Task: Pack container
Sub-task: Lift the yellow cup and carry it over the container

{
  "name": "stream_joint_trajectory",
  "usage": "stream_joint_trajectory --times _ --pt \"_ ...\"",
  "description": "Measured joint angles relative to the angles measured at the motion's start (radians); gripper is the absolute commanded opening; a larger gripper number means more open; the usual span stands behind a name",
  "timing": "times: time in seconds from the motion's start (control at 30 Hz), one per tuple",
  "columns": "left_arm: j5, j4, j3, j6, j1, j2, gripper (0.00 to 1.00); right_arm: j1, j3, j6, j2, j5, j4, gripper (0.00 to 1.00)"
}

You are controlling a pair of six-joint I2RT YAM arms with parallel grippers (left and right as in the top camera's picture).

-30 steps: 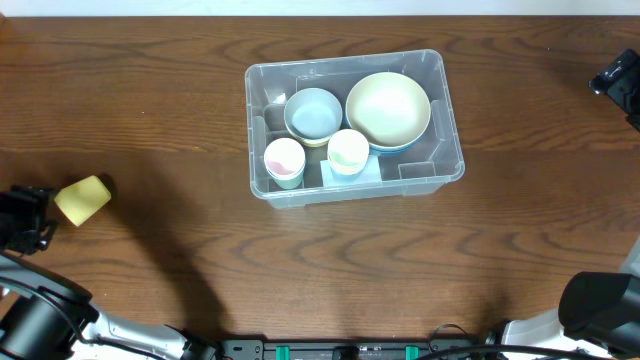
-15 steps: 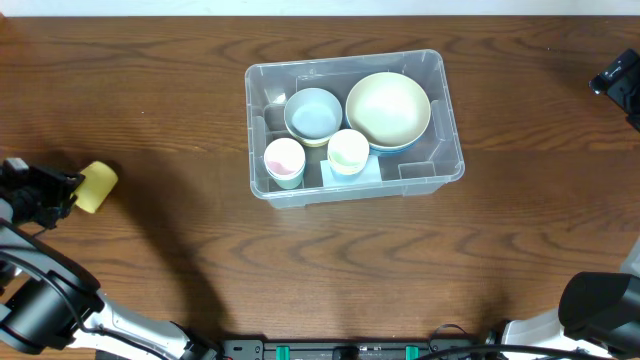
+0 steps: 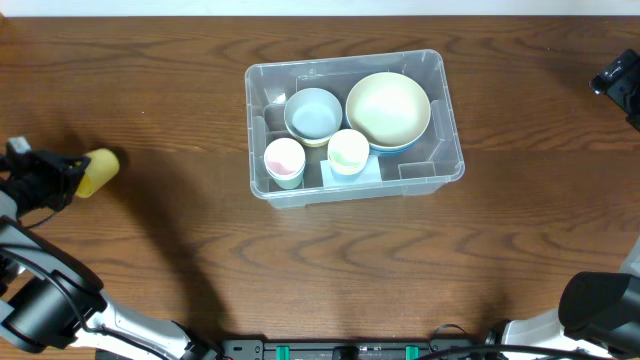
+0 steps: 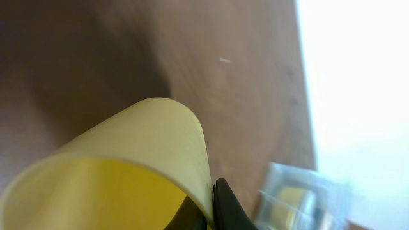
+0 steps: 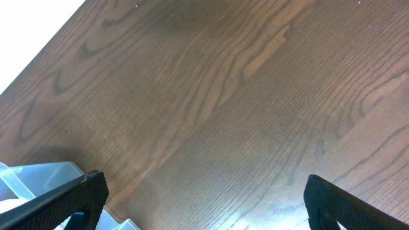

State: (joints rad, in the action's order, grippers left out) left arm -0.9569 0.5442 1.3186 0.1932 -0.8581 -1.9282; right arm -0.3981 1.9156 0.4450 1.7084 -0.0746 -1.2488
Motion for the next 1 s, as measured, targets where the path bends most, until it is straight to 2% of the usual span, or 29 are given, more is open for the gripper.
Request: stream_joint_trajectory --times 0.17,0.37,0.47,0.7,0.83,1.0 --pt "-0.103 0.001 -0.007 -0.018 0.117 0.064 0.06 0.000 0.000 0.000 0.000 0.000 0.000 0.99" --pt "-0.139 -0.012 -0.010 -0.107 0.372 0.322 0.06 0.000 0.000 0.000 0.000 0.000 0.000 0.99" --pt "-0.095 -0.010 -0.010 -0.171 0.515 0.462 0.06 0.000 0.000 0.000 0.000 0.000 0.000 0.99" --pt "0.189 0.088 -0.010 -0.339 0.872 0.666 0.06 0.000 0.000 0.000 0.000 0.000 0.000 0.99" --pt "0.428 0.179 -0.010 -0.439 1.068 0.659 0.06 0.000 0.000 0.000 0.000 0.000 0.000 0.99" --pt "0.673 0.200 -0.010 -0.494 1.194 0.589 0.06 0.000 0.000 0.000 0.000 0.000 0.000 0.99"
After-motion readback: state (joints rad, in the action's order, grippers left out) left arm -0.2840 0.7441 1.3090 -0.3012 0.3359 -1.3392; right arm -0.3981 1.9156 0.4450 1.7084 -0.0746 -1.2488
